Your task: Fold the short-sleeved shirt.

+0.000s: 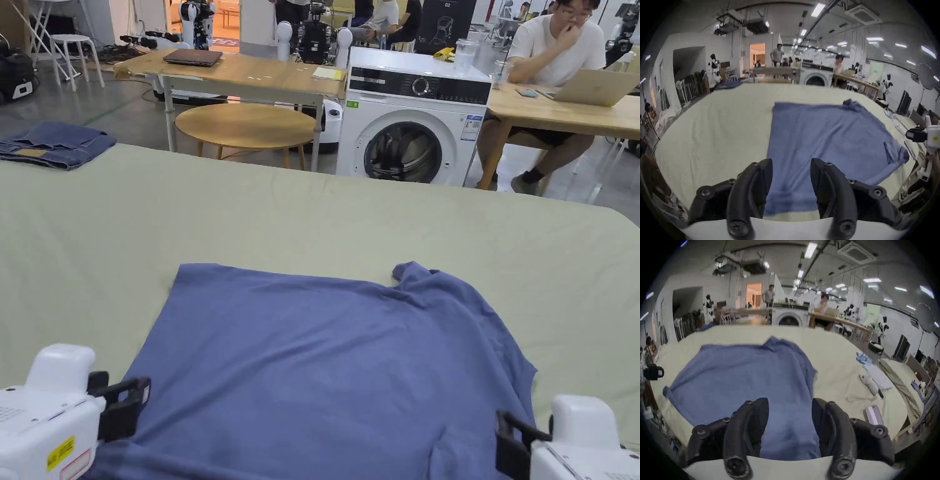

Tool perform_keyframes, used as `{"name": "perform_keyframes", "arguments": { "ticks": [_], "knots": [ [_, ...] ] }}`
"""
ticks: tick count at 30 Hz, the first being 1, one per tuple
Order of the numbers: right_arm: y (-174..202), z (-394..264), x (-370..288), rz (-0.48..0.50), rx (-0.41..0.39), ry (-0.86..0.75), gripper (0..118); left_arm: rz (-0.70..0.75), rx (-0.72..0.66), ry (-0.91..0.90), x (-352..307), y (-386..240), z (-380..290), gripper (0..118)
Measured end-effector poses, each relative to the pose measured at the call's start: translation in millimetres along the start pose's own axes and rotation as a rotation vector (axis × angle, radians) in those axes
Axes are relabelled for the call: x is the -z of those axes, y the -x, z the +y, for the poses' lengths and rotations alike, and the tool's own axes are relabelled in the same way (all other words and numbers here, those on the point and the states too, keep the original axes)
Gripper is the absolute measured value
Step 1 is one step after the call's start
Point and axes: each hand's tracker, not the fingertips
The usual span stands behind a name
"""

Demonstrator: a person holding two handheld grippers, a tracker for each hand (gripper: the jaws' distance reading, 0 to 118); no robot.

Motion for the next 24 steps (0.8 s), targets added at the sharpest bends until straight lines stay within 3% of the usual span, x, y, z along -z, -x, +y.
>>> {"name": "perform_keyframes", "arguments": {
  "ticks": [3, 4, 6, 8, 16, 24],
  "knots": [
    [20.8, 10.4, 0.3, 0.004, 0.033, -0.097, 57, 0.006, 0.0, -0.079, 3.7, -14.6, 7.9, 46],
    [26.6, 12.9, 0.5, 0.017, 0.042, -0.132, 50, 0.001, -0.002, -0.111, 2.9, -19.1, 10.9, 46],
    [36.6, 17.7, -0.9, 0.015, 0.046, -0.168, 11, -0.003, -0.014, -0.151, 6.2, -20.2, 11.9, 28],
    [43.4, 19.6, -0.8, 0.017, 0.044, -0.2, 1, 0.013, -0.006, -0.173, 5.0, -25.3, 16.3, 4],
    [56.6, 18.8, -3.4, 0.058, 0.026, -0.203, 0, 0.043, -0.001, -0.117, -7.8, -14.5, 16.4, 0],
    [50.8, 4.7, 8.0, 0.086, 0.016, -0.114, 0, 0.02, -0.111, 0.274, 12.3, 48.6, 4.9, 0]
  ]
}}
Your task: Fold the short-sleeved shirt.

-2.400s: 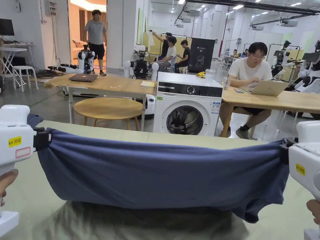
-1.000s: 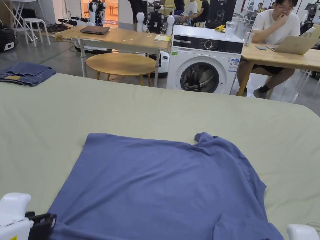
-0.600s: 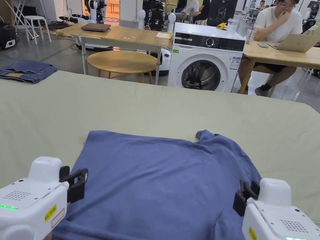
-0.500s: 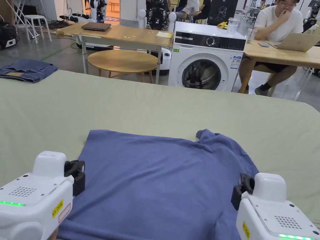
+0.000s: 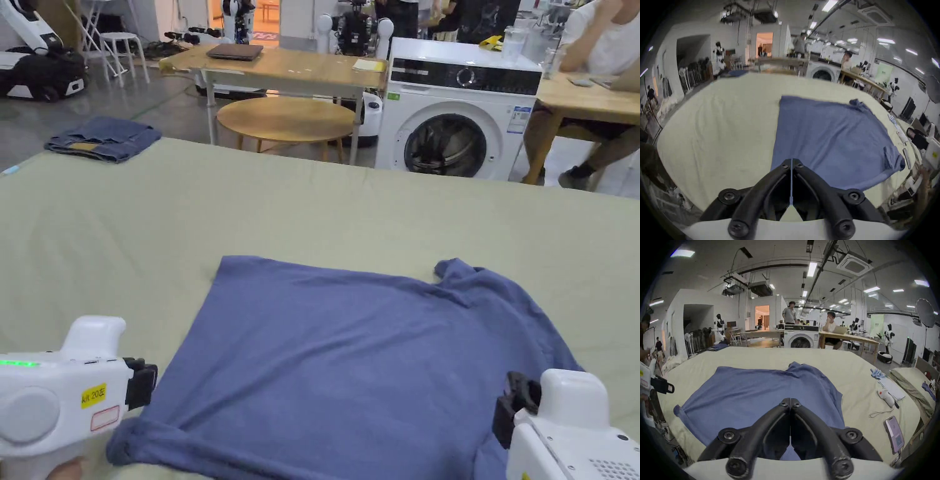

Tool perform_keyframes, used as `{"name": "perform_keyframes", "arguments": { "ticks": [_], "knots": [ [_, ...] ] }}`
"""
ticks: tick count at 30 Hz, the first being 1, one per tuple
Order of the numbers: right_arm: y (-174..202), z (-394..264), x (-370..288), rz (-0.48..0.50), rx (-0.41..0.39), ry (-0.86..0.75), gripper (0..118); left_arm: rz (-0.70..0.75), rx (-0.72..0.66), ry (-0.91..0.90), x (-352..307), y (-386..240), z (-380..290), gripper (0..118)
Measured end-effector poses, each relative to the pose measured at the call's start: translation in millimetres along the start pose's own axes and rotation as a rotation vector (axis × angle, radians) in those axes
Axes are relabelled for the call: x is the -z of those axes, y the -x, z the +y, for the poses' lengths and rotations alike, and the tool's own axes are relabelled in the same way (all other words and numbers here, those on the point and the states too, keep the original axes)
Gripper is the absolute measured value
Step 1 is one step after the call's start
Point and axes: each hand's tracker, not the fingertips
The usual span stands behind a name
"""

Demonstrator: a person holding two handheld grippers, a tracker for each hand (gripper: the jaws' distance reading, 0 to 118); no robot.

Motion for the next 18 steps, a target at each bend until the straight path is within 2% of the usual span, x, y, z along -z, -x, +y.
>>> {"name": "perform_keyframes", "arguments": {
  "ticks": [3, 4, 6, 8, 9, 11, 17, 18],
  "knots": [
    [-3.2, -6.4, 2.9, -0.001, 0.009, 0.029, 0, 0.003, -0.046, 0.126, 19.2, 14.0, -1.3, 0],
    [-4.1, -7.5, 3.1, -0.001, 0.01, 0.035, 0, 0.001, -0.061, 0.141, 25.7, 18.4, -2.5, 5],
    [-5.4, -11.1, 4.5, 0.002, 0.008, 0.052, 0, 0.02, -0.074, 0.211, 34.0, 19.2, -7.8, 24],
    [-6.0, -13.4, 4.2, -0.001, 0.002, 0.066, 0, 0.071, -0.077, 0.273, 41.1, 19.7, -15.5, 49],
    [-7.2, -15.0, 3.8, -0.001, 0.003, 0.069, 0, 0.092, -0.067, 0.287, 42.0, 18.0, -20.7, 49],
    [-9.1, -17.7, 3.8, -0.003, 0.006, 0.078, 0, 0.086, -0.072, 0.298, 44.4, 16.6, -31.1, 60],
    [-16.3, -24.0, 4.4, -0.004, 0.02, 0.115, 0, 0.141, -0.041, 0.268, 44.6, 0.7, -37.0, 61],
    [-18.1, -25.0, 3.7, -0.004, 0.023, 0.121, 0, 0.161, -0.036, 0.262, 43.1, -2.3, -37.6, 58]
  ]
}}
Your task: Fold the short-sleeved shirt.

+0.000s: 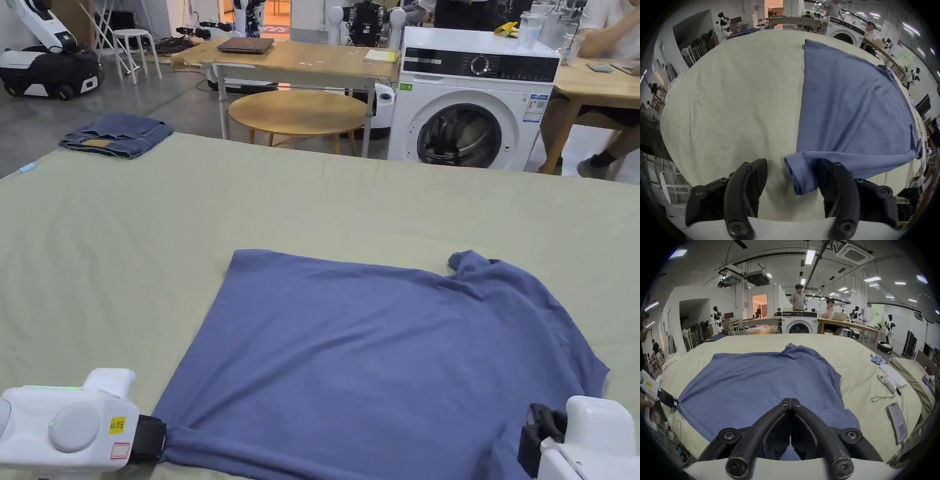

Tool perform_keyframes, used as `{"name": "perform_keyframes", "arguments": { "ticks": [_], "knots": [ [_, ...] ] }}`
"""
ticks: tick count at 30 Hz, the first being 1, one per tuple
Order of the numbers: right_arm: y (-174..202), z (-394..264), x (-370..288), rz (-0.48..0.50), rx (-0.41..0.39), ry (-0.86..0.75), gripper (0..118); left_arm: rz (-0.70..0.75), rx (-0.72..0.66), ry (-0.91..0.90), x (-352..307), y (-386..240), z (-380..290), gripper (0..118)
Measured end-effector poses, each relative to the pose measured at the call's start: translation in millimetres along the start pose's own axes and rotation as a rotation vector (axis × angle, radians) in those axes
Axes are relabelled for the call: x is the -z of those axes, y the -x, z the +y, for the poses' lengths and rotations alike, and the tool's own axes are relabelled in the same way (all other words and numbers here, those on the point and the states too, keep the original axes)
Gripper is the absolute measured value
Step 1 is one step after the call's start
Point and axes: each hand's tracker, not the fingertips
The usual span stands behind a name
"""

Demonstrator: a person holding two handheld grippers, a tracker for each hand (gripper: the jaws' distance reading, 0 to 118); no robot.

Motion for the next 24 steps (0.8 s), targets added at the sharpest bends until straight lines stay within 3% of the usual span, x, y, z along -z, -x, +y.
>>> {"name": "perform_keyframes", "arguments": {
  "ticks": [1, 3, 5, 7, 11, 13, 14, 21, 24],
  "knots": [
    [-1.8, -0.8, -0.8, -0.001, 0.002, 0.004, 0, 0.019, 0.02, -0.008, -0.3, -4.5, -1.5, 50],
    [-9.3, -2.6, -5.0, -0.012, 0.004, 0.012, 0, -0.006, 0.099, -0.023, -3.5, -11.3, -5.1, 19],
    [-19.5, -2.1, -9.3, -0.029, 0.0, 0.035, 0, -0.026, 0.094, -0.021, -6.7, -13.5, -6.2, 3],
    [-32.2, -0.8, -12.7, -0.056, -0.004, 0.085, 0, -0.033, 0.11, -0.02, -7.2, -15.4, -8.3, 2],
    [-65.8, 4.5, -15.7, -0.077, 0.0, 0.222, 18, -0.064, 0.089, -0.036, -6.7, -2.4, -8.7, 2],
    [-78.8, 3.5, -17.5, -0.074, -0.002, 0.28, 49, -0.077, 0.085, -0.038, -8.1, 0.7, -8.4, 2],
    [-86.1, 0.6, -18.0, -0.061, -0.015, 0.322, 58, -0.085, 0.079, -0.039, -8.6, 2.1, -8.7, 2],
    [-95.6, -33.0, -2.9, -0.056, -0.066, 0.489, 57, -0.111, 0.05, -0.047, -7.0, 5.6, -8.7, 2],
    [-94.7, -46.4, 4.5, -0.018, -0.039, 0.517, 42, -0.116, 0.045, -0.051, -7.4, 5.8, -9.4, 2]
  ]
}}
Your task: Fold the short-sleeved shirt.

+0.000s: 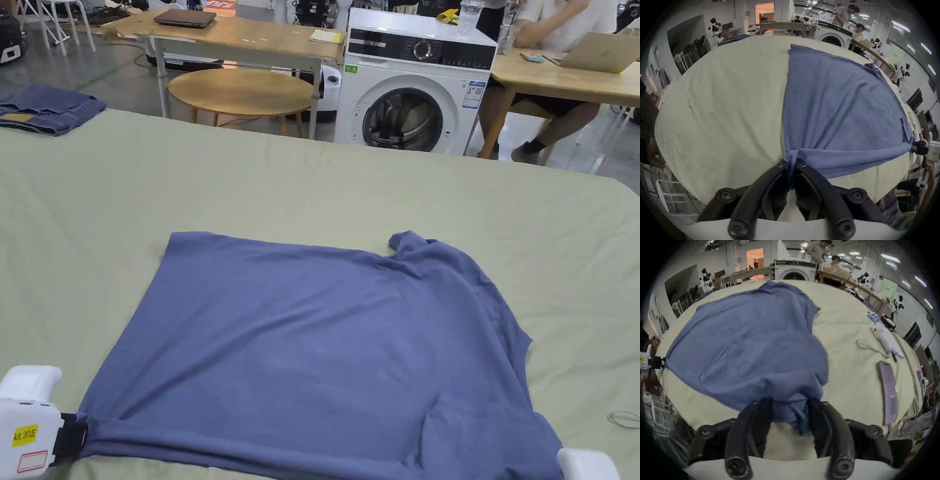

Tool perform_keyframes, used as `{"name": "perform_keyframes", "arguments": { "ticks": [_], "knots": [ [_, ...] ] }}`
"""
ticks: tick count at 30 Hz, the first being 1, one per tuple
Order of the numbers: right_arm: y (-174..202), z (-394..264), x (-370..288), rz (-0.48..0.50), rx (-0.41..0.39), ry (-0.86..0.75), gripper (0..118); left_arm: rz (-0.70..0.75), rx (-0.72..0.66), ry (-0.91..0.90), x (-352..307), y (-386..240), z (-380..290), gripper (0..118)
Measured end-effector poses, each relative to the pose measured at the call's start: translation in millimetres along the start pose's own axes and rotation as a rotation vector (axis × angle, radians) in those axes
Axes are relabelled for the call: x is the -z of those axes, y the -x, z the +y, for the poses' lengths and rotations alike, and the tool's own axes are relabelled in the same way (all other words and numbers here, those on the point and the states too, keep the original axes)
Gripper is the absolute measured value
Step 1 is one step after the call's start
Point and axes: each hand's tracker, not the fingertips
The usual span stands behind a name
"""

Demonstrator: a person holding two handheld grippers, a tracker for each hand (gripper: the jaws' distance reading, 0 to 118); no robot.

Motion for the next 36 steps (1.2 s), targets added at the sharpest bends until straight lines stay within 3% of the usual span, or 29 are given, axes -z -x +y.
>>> {"name": "perform_keyframes", "arguments": {
  "ticks": [1, 3, 4, 5, 8, 13, 20, 29, 36],
  "knots": [
    [1.4, -1.5, 0.0, -0.012, 0.002, -0.019, 38, -0.003, -0.005, -0.001, -0.3, 0.7, 0.0, 2],
    [-0.5, -2.0, -2.9, -0.002, -0.008, -0.044, 10, -0.008, -0.007, -0.004, -0.6, 1.3, -0.5, 2],
    [-2.3, -0.3, -3.9, 0.054, 0.021, -0.055, 9, -0.009, -0.005, -0.005, -1.0, 0.9, -0.5, 2],
    [-3.6, 1.1, -5.9, 0.05, 0.044, -0.052, 8, -0.01, -0.003, -0.007, -1.6, 0.9, -0.2, 2],
    [-3.6, 3.5, -17.8, 0.036, 0.002, -0.076, 8, -0.009, 0.005, -0.021, -8.1, 0.3, 1.9, 2],
    [-3.6, 26.0, -44.2, 0.042, 0.002, -0.16, 8, -0.022, 0.006, -0.113, -28.2, 0.5, 14.7, 1],
    [-5.2, 103.2, -52.0, 0.038, 0.006, -0.26, 8, -0.039, 0.004, -0.228, -42.9, -2.6, 74.8, 1],
    [-10.1, 197.6, 9.5, 0.052, 0.058, -0.24, 7, -0.038, -0.017, -0.205, 4.6, -0.9, 162.7, 1],
    [-3.7, 222.6, 74.2, 0.03, 0.026, -0.141, 8, 0.005, 0.014, -0.06, 67.2, -7.2, 182.6, 1]
  ]
}}
